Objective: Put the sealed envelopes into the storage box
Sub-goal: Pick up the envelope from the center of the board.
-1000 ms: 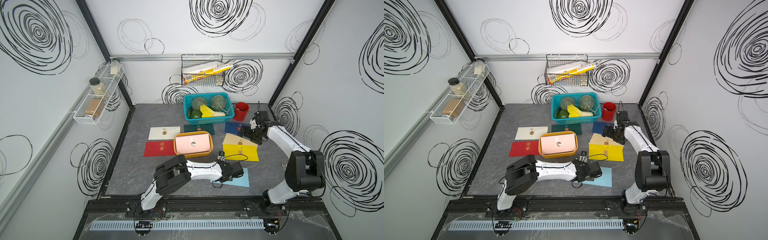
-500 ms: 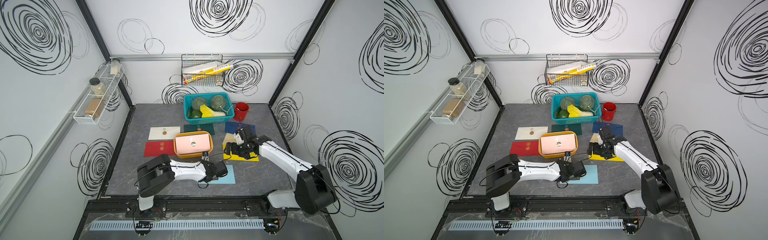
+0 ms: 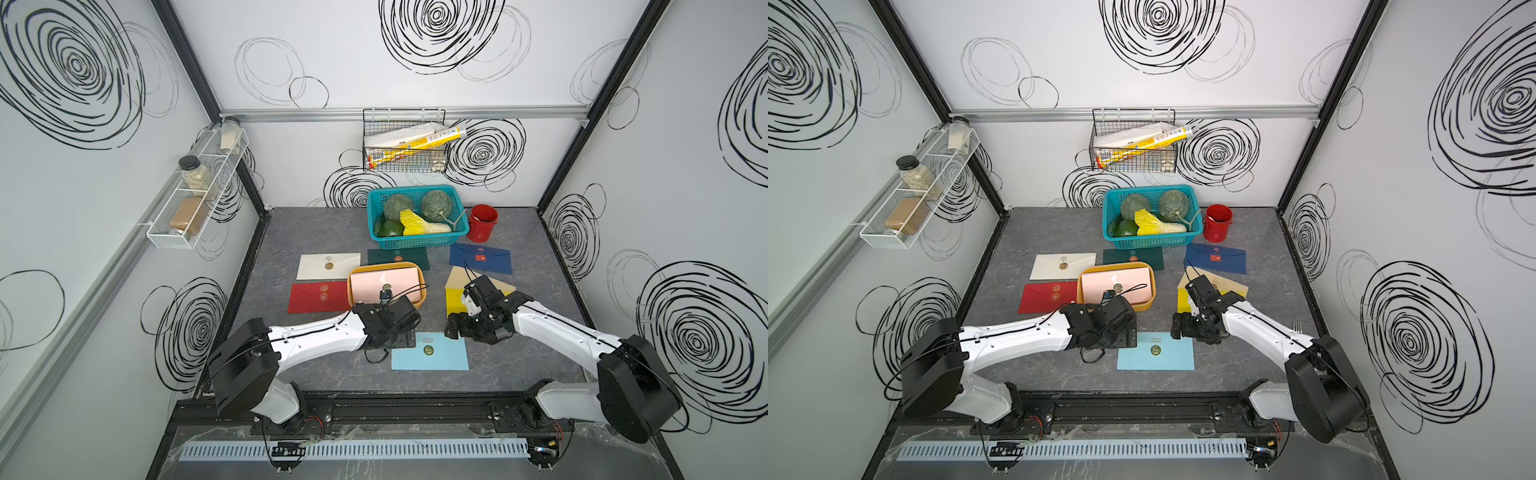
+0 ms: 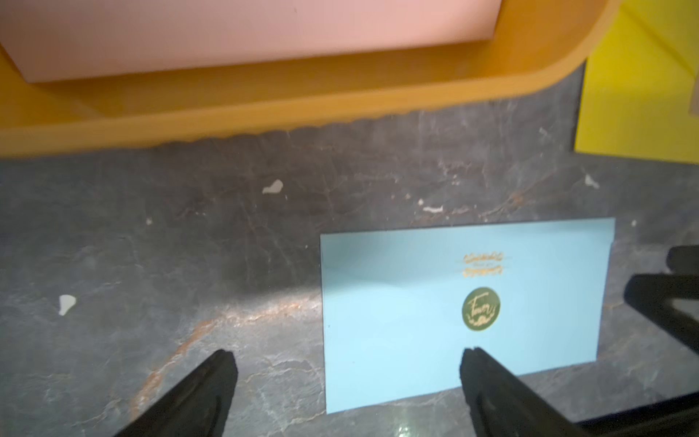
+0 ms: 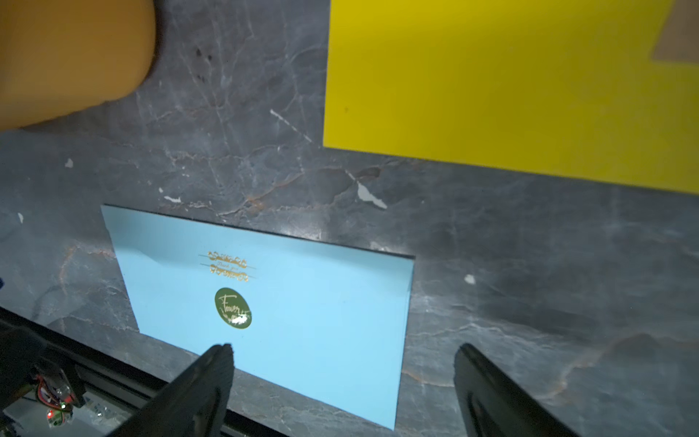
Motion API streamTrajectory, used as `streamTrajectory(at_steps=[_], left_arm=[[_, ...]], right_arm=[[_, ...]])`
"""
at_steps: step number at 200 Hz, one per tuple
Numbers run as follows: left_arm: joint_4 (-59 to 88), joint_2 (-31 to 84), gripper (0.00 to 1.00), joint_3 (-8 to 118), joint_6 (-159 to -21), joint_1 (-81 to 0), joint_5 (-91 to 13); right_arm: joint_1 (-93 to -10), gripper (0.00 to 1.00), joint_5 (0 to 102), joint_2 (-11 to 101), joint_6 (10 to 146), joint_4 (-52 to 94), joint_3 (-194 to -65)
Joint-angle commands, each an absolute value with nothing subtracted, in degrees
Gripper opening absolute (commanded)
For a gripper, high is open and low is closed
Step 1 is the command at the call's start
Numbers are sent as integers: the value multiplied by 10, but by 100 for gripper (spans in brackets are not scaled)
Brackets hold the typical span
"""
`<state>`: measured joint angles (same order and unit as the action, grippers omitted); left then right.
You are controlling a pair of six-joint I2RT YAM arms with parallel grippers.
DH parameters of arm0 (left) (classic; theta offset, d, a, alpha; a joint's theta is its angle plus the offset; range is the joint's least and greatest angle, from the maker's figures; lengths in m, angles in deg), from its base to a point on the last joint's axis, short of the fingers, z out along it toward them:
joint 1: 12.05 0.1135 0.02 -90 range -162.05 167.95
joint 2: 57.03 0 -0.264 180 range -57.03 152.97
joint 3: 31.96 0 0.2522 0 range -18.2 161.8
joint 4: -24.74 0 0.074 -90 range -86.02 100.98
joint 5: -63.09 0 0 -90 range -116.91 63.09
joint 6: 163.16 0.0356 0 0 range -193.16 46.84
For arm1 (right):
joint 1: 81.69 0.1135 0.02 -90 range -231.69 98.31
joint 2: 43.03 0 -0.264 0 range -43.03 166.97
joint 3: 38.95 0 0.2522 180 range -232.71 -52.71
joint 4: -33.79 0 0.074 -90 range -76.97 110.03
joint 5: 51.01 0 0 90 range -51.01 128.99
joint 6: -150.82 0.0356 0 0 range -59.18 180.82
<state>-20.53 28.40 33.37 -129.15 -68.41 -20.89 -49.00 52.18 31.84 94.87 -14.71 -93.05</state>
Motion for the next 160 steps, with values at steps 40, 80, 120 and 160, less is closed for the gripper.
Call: streamTrajectory(at_steps=[40,80,120,160], left_arm=[[-102,316,99,281,-1252,-686,-282],[-60,337,99,277,-1248,-689,-305],[-30,349,99,253,-1262,-690,-324],[4,351,99,233,-1275,-692,-345]], right_arm=[[-446,89,533,298,1002,-133,-877],[-443,96,546,293,1009,-107,-858],[-433,98,557,302,1023,-78,-846],[-404,100,555,306,1052,-47,-829]])
